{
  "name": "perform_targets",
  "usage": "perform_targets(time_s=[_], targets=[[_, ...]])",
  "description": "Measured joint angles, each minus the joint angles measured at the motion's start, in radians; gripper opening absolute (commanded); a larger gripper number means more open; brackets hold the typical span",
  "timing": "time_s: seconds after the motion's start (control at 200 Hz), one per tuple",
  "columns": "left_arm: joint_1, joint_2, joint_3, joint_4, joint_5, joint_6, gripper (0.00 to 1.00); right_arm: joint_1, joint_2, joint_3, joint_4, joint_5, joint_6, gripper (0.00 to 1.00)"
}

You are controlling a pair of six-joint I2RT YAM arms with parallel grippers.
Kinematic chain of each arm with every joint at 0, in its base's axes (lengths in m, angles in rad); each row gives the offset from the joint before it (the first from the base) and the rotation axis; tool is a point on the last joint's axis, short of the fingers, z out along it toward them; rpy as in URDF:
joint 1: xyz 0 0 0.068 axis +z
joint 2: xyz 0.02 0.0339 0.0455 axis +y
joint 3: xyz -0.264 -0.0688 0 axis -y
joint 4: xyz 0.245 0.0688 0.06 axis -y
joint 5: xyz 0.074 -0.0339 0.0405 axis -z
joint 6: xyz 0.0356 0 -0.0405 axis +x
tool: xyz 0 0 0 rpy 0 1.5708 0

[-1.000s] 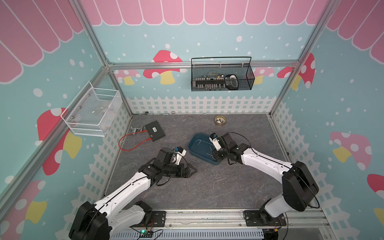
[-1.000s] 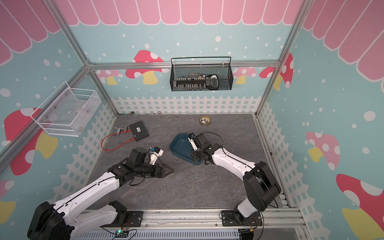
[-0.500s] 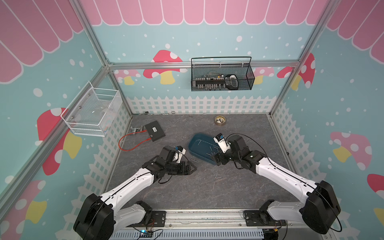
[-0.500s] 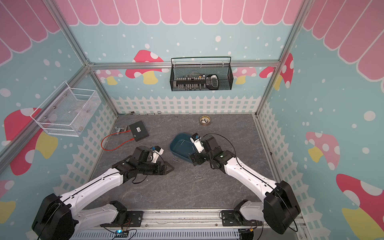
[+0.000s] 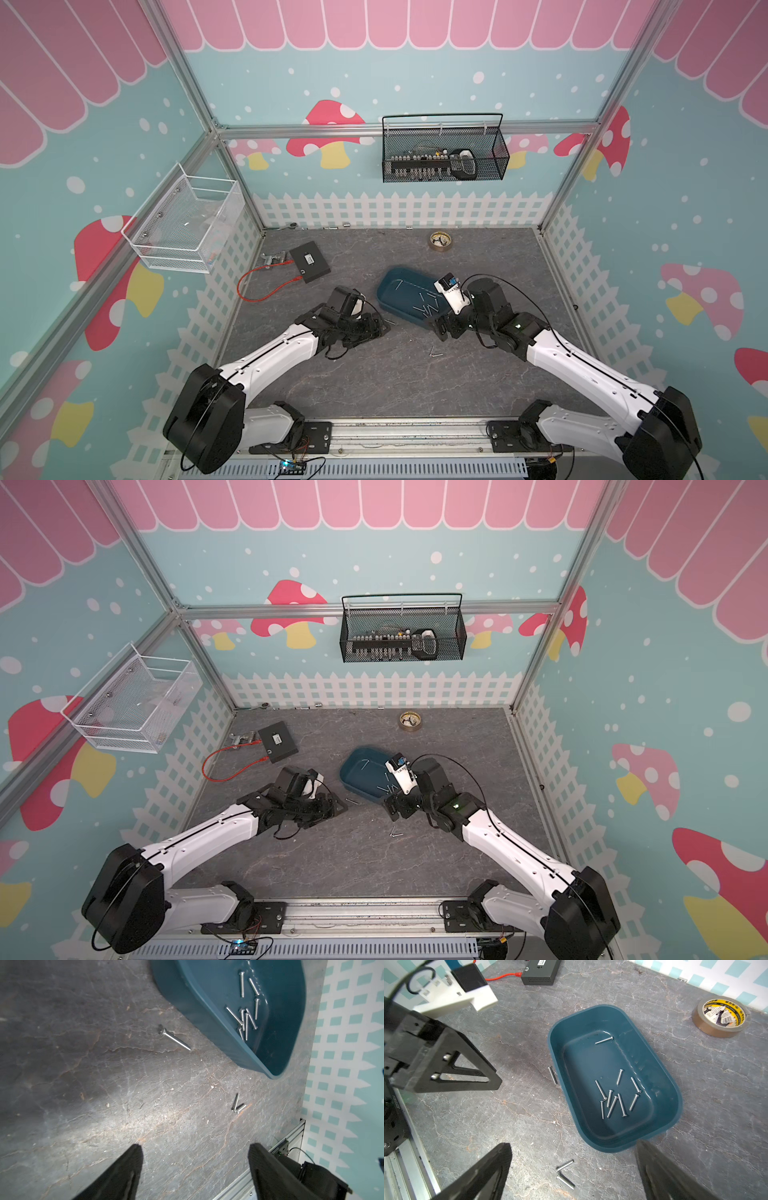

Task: Put the screws on the desktop into the storage box
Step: Pick up the screw from the center of the board.

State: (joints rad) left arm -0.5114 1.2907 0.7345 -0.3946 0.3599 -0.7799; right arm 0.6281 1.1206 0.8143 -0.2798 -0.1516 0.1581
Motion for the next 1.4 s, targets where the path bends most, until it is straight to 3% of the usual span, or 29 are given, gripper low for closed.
perform_targets(time_s=[0.175,0.54,1.076,1.401], targets=[[0.000,0.026,0.019,0.008,-0.038,-0.089,0.51,0.000,-0.018,-0.013,0.001,0.000,0.002,0.98],[0.000,0.135,0.065,0.042,-0.079,-0.253,0.47,0.000,-0.018,-0.038,0.001,0.001,0.004,0.98],[-0.023,0.376,0.224,0.050,-0.125,-0.412,0.32,0.000,-0.020,-0.055,0.008,0.001,0.008,0.97],[-0.041,0.389,0.235,0.037,-0.158,-0.477,0.29,0.000,-0.037,-0.068,0.009,0.001,0.015,0.97]])
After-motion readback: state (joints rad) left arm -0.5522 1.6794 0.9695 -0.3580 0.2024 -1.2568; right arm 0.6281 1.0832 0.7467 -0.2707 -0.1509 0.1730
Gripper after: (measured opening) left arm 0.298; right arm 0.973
